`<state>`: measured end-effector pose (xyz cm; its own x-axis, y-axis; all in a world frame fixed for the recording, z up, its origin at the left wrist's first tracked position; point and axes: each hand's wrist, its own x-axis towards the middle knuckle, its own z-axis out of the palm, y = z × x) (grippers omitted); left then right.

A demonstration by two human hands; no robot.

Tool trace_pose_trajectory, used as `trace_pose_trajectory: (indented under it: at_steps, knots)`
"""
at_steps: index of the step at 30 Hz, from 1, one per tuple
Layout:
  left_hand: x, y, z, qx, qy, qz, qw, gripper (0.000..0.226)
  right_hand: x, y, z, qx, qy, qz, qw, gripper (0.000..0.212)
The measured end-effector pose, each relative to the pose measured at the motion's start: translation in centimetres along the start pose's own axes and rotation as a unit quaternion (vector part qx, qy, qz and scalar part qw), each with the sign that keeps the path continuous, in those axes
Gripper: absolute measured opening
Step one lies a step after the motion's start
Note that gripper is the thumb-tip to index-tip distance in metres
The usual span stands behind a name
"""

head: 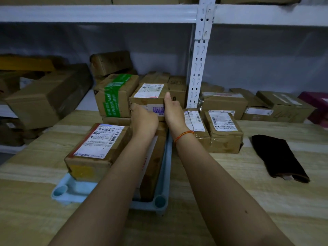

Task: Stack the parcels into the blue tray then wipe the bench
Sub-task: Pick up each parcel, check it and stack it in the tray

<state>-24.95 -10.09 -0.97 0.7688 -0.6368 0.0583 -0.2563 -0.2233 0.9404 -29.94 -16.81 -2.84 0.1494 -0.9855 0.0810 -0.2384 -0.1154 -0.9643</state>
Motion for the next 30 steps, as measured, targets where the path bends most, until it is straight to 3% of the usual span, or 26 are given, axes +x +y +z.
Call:
trace_pose_trajectory:
  at_steps: [3,6,9,13,16,20,24,28,30]
  knots:
    - [-0.3,0.3,-0.2,0.016,-0.02,0.008,1.0,0.035,-0.1,0.2,-0.9,-0.032,-0.001,-0.013,0.999,0.055]
    - [-0.6,0.5,-0.5,0.046,-0.048,0.019,0.998,0.032,-1.3,1.0,-2.4,-0.157,0.07,-0.06,0.983,0.04]
    - [-0.7,0.2,-0.5,0.054,-0.072,0.016,0.996,0.031,-2.6,2.4,-4.1,-0.349,0.142,-0.035,0.925,0.06]
    - [-1.9,-0.2,-0.5,0.041,-0.085,0.002,0.996,0.035,-3.8,4.2,-5.5,-0.443,0.076,0.115,0.886,0.106]
    - [-3.2,-0.1,-0.9,0.031,-0.1,0.0,0.995,0.038,-4.7,5.5,-5.8,-0.443,0.087,0.121,0.884,0.105]
    - [-4.7,0.0,-1.2,0.033,-0.101,0.014,0.994,0.037,-5.5,6.0,-6.6,-0.349,0.13,0.069,0.926,0.09]
    - [-6.3,-0.1,-0.9,0.01,-0.109,0.022,0.994,0.037,-6.7,5.8,-7.8,-0.275,0.148,0.019,0.95,0.096]
    - [-8.4,-0.2,-0.1,-0.015,-0.163,0.005,0.986,0.029,-9.3,5.5,-9.4,-0.226,0.174,-0.053,0.957,0.105]
    - [-9.8,-0.1,0.3,-0.03,-0.201,-0.003,0.979,0.037,-11.0,5.6,-10.2,-0.203,0.19,-0.097,0.956,0.1]
